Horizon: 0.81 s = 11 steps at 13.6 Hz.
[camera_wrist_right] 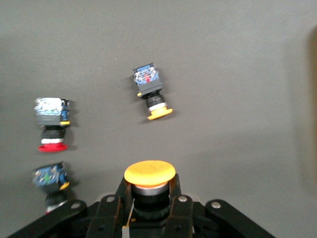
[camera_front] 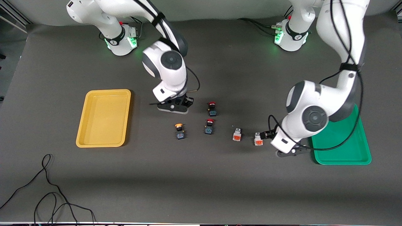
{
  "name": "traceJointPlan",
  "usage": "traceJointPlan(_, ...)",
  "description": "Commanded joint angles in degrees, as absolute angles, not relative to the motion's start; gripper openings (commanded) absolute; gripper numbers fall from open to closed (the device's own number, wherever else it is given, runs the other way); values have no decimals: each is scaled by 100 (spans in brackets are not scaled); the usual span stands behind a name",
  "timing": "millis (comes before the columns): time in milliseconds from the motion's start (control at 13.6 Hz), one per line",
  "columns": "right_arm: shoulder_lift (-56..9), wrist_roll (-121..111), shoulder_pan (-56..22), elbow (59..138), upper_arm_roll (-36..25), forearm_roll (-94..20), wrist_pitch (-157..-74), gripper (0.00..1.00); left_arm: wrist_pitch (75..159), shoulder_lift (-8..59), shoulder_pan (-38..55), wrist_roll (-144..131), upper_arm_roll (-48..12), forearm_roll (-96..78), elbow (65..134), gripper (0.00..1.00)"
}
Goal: Place green and yellow buttons in trays
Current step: 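Grasp a white button with the left gripper while the right gripper carries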
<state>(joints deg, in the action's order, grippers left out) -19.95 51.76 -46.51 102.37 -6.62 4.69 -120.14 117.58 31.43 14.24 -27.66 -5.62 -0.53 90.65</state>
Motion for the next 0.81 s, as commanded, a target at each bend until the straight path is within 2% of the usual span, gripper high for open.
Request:
traceJointPlan(0,-1742,4109,-4159,9844,-668,195,-11208,13,12250,3392,1564,-2751,-510,-88,9210,99)
traceJointPlan(221,-1162,2327,-3517,10255,-1009,149,-11030,13,12953,3559,1661,-2769,-510,-18,9562,99)
traceJointPlan(735,-71,-1403,-3489,11679,-3706,149,-11363,13,13920,3832,1661,-2751,-501,202,10010,99)
